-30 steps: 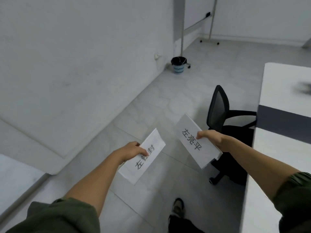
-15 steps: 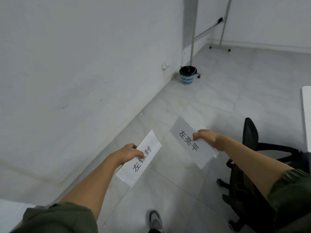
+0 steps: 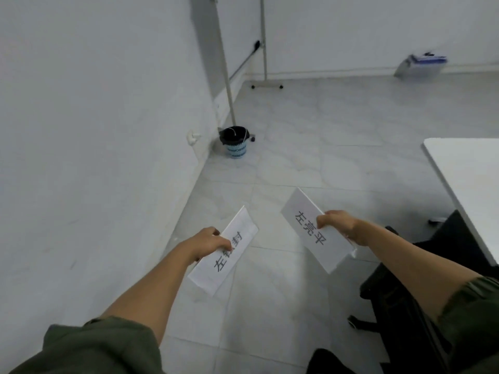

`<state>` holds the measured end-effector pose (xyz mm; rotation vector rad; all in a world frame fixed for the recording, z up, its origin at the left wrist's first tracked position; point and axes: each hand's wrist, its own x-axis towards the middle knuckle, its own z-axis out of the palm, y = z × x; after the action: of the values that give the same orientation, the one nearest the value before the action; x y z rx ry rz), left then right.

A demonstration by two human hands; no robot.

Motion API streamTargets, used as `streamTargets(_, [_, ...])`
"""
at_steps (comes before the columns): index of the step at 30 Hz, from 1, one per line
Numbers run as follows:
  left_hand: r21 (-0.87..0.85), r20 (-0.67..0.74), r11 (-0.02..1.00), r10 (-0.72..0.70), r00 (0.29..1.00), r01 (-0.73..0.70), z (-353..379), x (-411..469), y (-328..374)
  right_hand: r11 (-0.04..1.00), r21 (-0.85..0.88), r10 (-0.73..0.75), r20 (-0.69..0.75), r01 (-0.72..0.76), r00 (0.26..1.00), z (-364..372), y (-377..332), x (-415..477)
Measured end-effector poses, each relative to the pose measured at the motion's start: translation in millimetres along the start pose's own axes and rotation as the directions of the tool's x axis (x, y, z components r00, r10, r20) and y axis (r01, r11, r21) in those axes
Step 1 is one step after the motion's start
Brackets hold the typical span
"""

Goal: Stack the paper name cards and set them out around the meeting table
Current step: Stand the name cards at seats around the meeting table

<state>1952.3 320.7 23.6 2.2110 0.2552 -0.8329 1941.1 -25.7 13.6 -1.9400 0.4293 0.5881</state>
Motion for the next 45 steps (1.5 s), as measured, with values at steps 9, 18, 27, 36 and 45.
streamTargets(9, [0.107,0.192,0.985,0.111,0.975,-0.133,-17.4,197.2,155.5,0.984,0.126,0.151,-0.184,-0.129,0.971,-108.5,-17.3,139.7])
streamTargets(18, [0.155,0.214,0.970,0.152,0.965,-0.187,-82.3,363.0,314.7,0.974,0.173,0.184,-0.246,-0.143,0.952,-236.2,-113.3,305.7])
streamTargets(27, [0.245,0.298,0.938,0.168,0.940,-0.245,-138.5,544.5,449.6,0.966,0.182,0.228,-0.281,-0.181,0.932,-322.3,-184.7,469.0])
streamTargets(36, [0.333,0.427,0.859,0.231,0.874,-0.390,-168.2,704.2,642.7,0.919,0.350,0.325,-0.417,-0.180,0.849,-426.9,-236.6,572.7])
streamTargets(45, [0.343,0.586,0.761,0.285,0.759,-0.551,-76.6,813.7,823.1,0.835,0.516,0.470,-0.487,-0.191,0.736,-559.4,-203.9,639.2])
